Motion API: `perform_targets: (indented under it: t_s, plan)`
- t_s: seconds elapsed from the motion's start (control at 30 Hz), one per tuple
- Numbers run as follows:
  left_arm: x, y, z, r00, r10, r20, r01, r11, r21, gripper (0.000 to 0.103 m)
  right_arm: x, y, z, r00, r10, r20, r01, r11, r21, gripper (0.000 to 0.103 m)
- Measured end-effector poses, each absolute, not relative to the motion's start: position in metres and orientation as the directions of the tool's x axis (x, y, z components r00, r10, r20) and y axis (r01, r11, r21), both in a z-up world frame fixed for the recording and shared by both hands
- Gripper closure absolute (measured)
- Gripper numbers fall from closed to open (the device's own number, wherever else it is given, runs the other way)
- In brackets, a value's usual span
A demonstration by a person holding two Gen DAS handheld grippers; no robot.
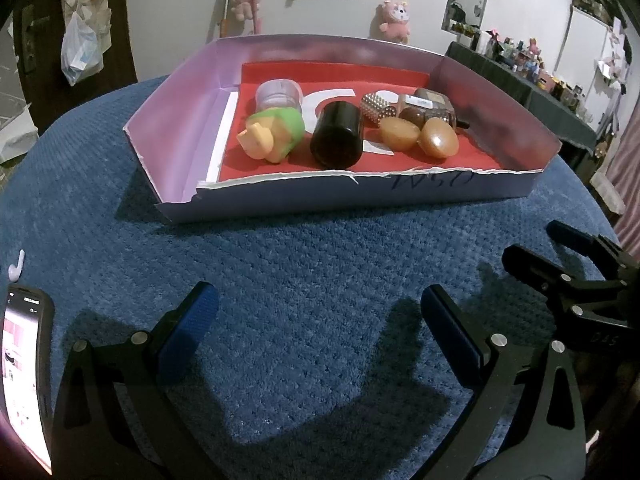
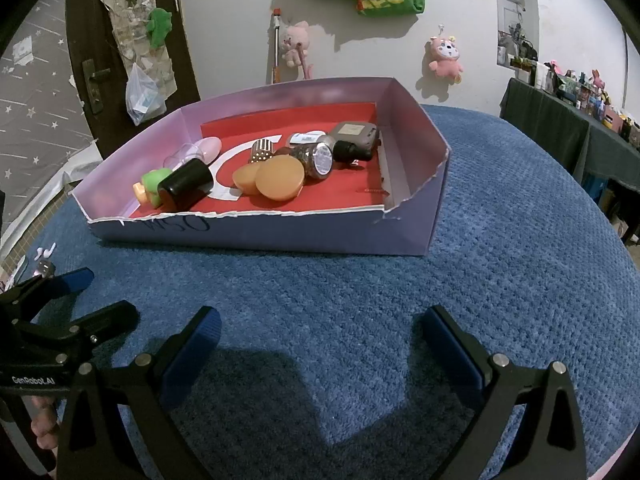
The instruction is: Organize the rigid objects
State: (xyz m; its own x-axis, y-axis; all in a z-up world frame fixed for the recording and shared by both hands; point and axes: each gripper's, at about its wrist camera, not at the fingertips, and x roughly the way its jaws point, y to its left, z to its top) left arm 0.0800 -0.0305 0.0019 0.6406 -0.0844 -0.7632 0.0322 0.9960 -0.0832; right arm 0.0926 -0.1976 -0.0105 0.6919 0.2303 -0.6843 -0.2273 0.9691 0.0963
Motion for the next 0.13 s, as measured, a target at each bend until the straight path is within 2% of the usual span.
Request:
perform_targets:
  t_s: [0.13]
  plan:
    - [0.0797, -0.0308, 0.0021, 0.642, -0.088, -0.762, 0.033, 0.996, -0.087, 0.0, 0.0923, -0.1978, -0.0106, 0.692, 0.229, -0.685, -0.227, 0.969, 0.095, 0.0]
